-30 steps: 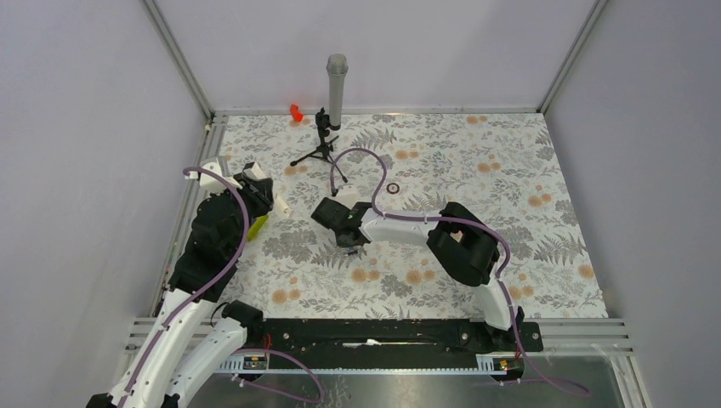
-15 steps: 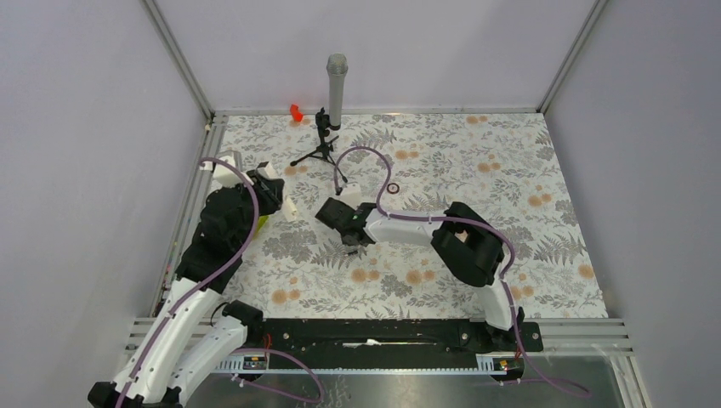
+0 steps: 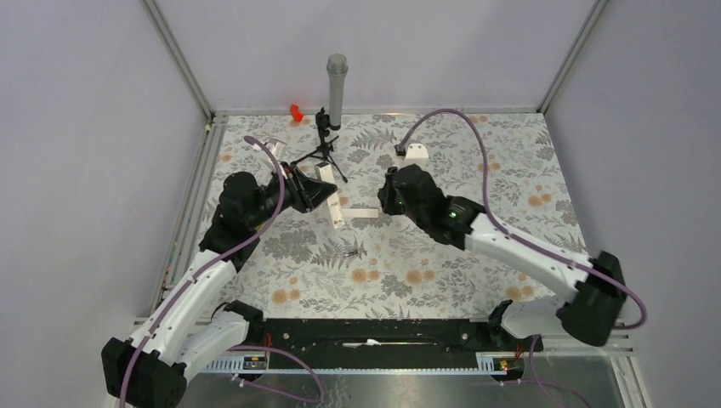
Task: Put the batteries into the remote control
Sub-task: Load the battery into the remote control.
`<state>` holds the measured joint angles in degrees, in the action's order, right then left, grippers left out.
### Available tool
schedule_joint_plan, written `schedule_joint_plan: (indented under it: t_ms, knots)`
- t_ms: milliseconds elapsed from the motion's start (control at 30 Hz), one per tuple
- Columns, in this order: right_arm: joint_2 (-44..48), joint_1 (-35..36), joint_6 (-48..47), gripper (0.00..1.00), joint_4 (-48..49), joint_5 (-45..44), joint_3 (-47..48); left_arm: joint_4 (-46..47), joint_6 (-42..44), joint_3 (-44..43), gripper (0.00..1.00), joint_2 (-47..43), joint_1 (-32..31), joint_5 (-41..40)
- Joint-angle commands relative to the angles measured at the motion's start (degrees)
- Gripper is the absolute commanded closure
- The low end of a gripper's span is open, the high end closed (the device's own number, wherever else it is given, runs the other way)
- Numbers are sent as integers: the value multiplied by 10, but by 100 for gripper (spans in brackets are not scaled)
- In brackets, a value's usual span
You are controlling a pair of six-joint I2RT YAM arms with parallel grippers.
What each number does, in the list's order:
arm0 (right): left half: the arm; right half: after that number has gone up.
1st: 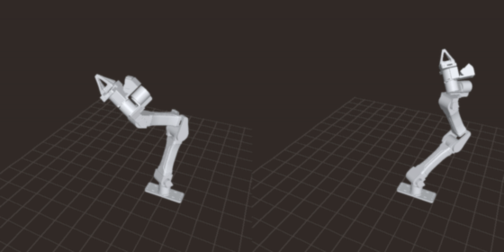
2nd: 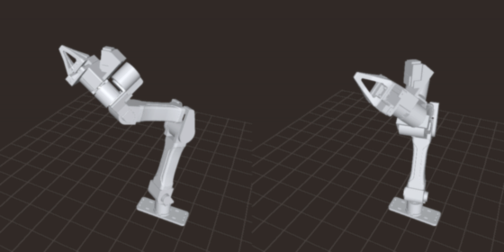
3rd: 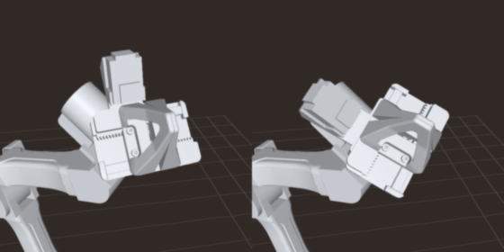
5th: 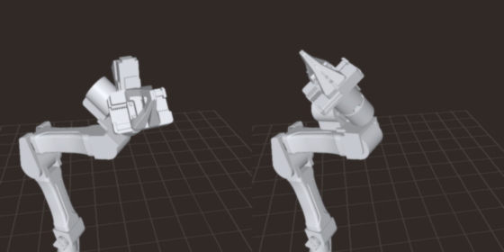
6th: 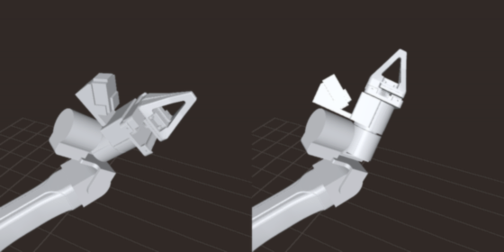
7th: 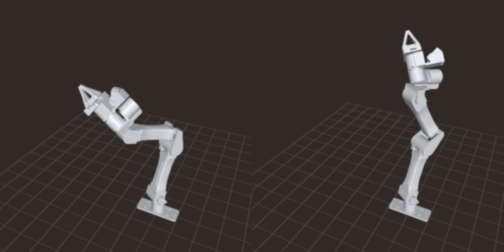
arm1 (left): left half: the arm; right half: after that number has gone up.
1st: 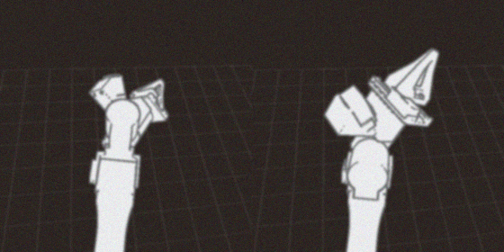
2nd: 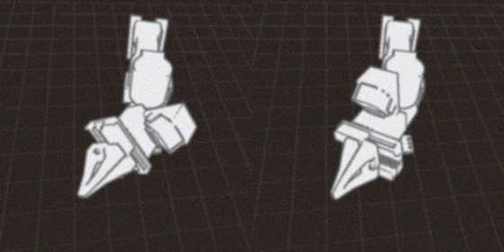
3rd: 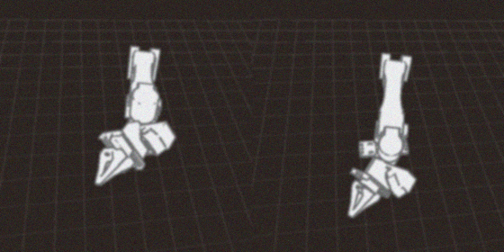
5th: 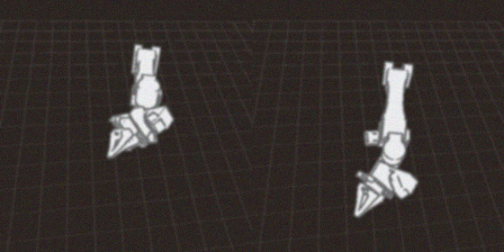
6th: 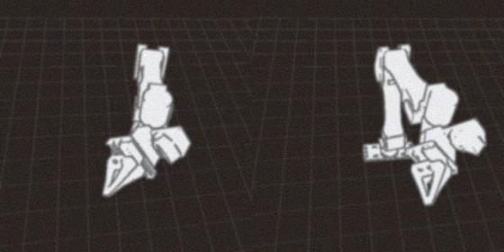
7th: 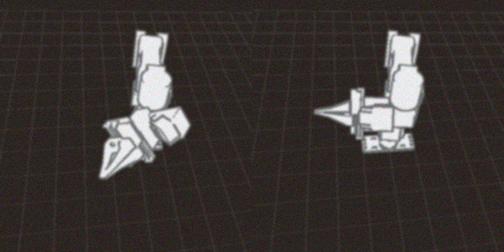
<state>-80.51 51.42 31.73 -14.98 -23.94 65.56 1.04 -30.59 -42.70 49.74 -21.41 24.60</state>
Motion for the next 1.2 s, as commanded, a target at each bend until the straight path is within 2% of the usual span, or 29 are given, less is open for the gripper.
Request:
schedule_joint_plan:
  t_ms: [0,67,167,367,700,1167]
  knots:
    - [112,0,-54,92,125,114,-58,138,-50,-3,100,26,2,123]
    - [147,0,-57,91,172,172,-72,166,-83,5,100,39,2,118]
    - [168,0,-51,91,183,232,-65,214,-153,17,100,58,2,109]
    - [191,0,-43,91,217,302,-59,300,-263,38,100,92,1,98]
    - [159,0,-90,91,229,297,-43,410,-392,53,100,126,1,118]
    - [124,0,-93,90,227,314,-25,434,-435,69,100,127,0,125]
